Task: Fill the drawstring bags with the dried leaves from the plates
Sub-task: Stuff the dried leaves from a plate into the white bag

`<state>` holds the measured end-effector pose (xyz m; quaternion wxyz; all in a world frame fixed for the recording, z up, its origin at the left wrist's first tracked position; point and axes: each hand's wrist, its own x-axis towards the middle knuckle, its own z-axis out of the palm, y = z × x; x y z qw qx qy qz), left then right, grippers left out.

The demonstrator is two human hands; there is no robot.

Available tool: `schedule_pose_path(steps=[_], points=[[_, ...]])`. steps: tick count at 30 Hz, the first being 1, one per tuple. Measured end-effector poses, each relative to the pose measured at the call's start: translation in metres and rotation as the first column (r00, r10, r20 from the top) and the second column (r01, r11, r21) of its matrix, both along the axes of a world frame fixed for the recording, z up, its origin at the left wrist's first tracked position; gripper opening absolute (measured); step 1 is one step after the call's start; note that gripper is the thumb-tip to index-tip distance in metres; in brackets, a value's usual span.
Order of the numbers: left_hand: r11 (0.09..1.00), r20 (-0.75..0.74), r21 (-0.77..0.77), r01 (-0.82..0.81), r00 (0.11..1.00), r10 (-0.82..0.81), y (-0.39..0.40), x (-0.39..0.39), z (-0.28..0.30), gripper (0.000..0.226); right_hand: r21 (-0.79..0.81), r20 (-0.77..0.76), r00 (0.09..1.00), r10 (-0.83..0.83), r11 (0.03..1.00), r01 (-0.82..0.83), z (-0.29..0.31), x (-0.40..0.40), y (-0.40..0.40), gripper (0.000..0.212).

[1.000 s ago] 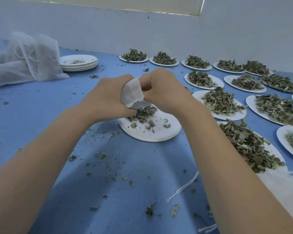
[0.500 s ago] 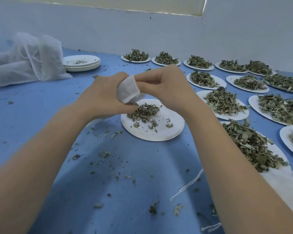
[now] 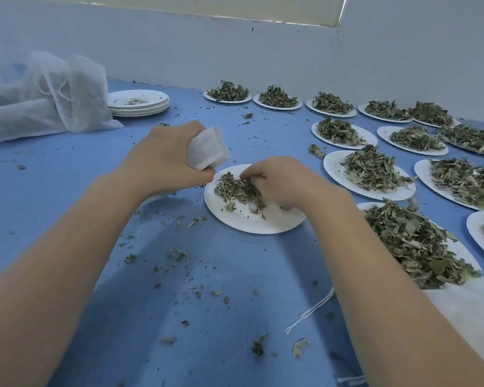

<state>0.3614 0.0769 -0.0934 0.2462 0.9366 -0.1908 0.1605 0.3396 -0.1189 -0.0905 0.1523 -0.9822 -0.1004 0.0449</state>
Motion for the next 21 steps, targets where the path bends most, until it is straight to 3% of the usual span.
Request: schedule_pose_path(steps=[3, 8, 16, 21], points=[[1.000, -0.003, 0.009, -0.003, 1.000, 0.003, 0.000, 0.000, -0.001, 0.033, -0.014, -0.036, 0.999, 0.031, 0.999, -0.032, 0.011, 0.000, -0.007, 0.035], [0.999, -0.021, 0.034, 0.007, 1.000, -0.006, -0.004, -0.001, -0.003, 0.032, -0.049, -0.134, 0.991, 0.028, 0.998, -0.035, 0.002, -0.001, -0.002, 0.068], [0.997, -0.028, 0.070, 0.024, 0.999, -0.022, -0.008, -0.004, -0.002, 0.029, 0.089, 0.000, 1.000, 0.023, 0.996, -0.023, -0.001, 0.003, -0.004, 0.032], [0.996, -0.042, 0.085, 0.022, 0.999, -0.018, -0.008, -0.005, -0.002, 0.032, 0.130, 0.037, 0.999, 0.010, 0.991, -0.014, -0.001, 0.001, -0.005, 0.024]])
